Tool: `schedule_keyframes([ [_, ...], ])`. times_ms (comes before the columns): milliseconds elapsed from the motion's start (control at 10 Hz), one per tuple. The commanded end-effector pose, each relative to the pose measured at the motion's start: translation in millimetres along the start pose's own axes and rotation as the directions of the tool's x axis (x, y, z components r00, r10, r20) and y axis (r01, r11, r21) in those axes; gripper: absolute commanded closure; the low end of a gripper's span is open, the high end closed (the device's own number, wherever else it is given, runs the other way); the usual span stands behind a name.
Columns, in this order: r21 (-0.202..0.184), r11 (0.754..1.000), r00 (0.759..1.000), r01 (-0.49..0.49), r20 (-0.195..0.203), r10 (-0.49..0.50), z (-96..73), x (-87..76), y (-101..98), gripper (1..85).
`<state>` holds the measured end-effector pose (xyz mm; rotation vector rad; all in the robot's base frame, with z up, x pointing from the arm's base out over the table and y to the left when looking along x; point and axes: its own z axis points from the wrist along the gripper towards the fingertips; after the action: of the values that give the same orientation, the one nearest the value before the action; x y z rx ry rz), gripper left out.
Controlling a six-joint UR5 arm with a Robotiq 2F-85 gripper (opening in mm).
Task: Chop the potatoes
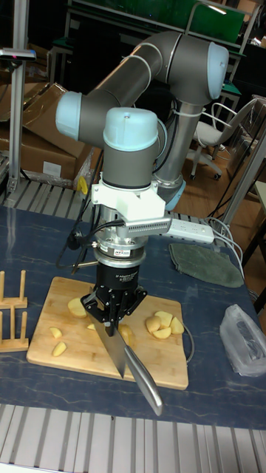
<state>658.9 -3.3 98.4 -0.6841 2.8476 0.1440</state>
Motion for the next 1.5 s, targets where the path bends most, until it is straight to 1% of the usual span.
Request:
schedule_keyframes([
  [0, -0.012, 1.000, 1.000, 0.024, 0.013, -0.024, -3.6, 0.0, -4.5, 84.7],
  [200, -0.015, 0.999, 0.999, 0.035, 0.015, -0.035, -2.4, -0.3, -6.9, 84.7],
  [300, -0.027, 0.999, 0.999, 0.031, 0.011, -0.031, -3.1, 0.5, -5.3, 84.7],
  [400, -0.033, 0.999, 1.000, 0.012, 0.002, -0.012, -4.7, 2.1, 0.5, 84.7],
  [500, -0.026, 1.000, 1.000, -0.015, -0.008, 0.015, -7.7, 2.8, 8.1, 84.7],
  [600, -0.024, 0.999, 0.999, -0.036, -0.011, 0.036, -10.7, 2.4, 16.2, 84.7],
  [700, -0.027, 0.999, 0.999, -0.037, -0.004, 0.037, -11.1, 1.6, 18.2, 84.7],
  [1000, -0.022, 1.000, 1.000, -0.013, 0.014, 0.013, -5.3, 2.2, 9.9, 84.7],
  [1100, -0.027, 1.000, 1.000, -0.007, 0.019, 0.007, -4.4, 2.5, 8.7, 84.7],
  [1400, -0.028, 1.000, 1.000, 0.012, 0.027, -0.012, -3.1, 4.3, 3.7, 84.7],
])
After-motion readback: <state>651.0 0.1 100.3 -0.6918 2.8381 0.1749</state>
